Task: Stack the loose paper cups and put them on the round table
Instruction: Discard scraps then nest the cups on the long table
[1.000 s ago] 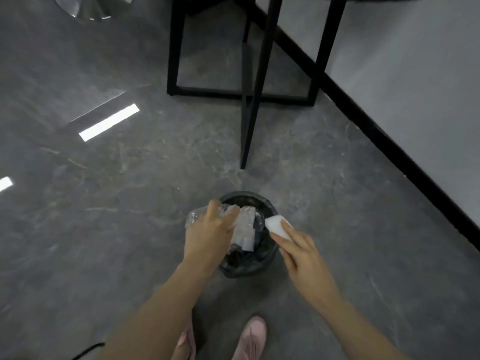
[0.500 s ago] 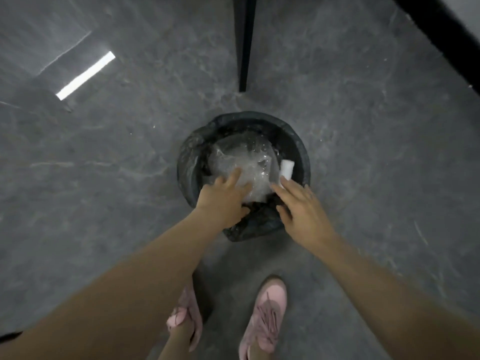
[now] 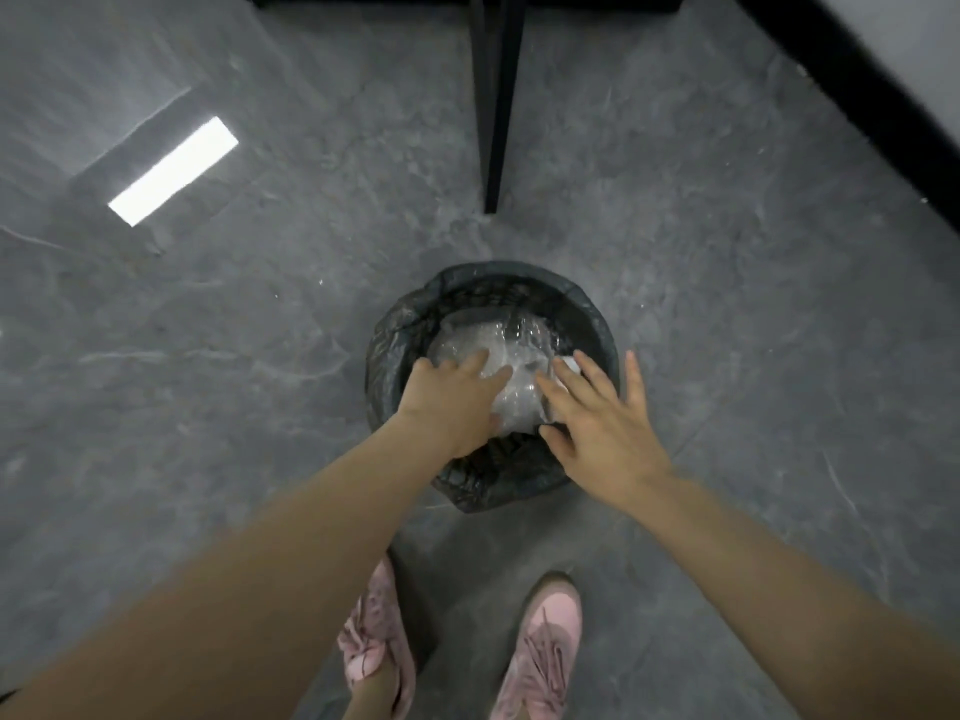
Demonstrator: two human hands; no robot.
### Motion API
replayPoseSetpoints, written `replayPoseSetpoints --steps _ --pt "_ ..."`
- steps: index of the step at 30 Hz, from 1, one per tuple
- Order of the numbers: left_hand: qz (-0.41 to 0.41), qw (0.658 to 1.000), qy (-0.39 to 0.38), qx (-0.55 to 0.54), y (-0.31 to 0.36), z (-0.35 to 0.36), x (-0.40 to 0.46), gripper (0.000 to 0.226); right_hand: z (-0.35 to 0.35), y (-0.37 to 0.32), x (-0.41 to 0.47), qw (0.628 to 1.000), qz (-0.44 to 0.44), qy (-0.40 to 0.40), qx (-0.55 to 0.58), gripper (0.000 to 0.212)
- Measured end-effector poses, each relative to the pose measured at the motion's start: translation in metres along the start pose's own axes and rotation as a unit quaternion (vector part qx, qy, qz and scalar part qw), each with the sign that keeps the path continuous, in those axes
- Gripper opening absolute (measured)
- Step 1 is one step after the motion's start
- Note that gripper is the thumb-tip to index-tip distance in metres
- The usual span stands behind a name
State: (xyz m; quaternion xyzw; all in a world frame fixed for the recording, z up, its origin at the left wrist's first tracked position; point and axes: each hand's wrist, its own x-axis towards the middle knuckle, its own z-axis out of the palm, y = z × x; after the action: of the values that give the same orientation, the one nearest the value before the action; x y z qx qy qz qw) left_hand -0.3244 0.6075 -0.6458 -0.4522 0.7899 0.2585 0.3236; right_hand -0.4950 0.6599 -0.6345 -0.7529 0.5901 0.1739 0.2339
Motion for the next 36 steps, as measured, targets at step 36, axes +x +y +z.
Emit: replayPoseSetpoints --steps 36 --pt "-0.439 0.827 0.307 -0.171 -0.268 -0.436 -0.897 0.059 -0.812 -0.555 -0.271 0.904 -0.347 0.114 -0.224 0.054"
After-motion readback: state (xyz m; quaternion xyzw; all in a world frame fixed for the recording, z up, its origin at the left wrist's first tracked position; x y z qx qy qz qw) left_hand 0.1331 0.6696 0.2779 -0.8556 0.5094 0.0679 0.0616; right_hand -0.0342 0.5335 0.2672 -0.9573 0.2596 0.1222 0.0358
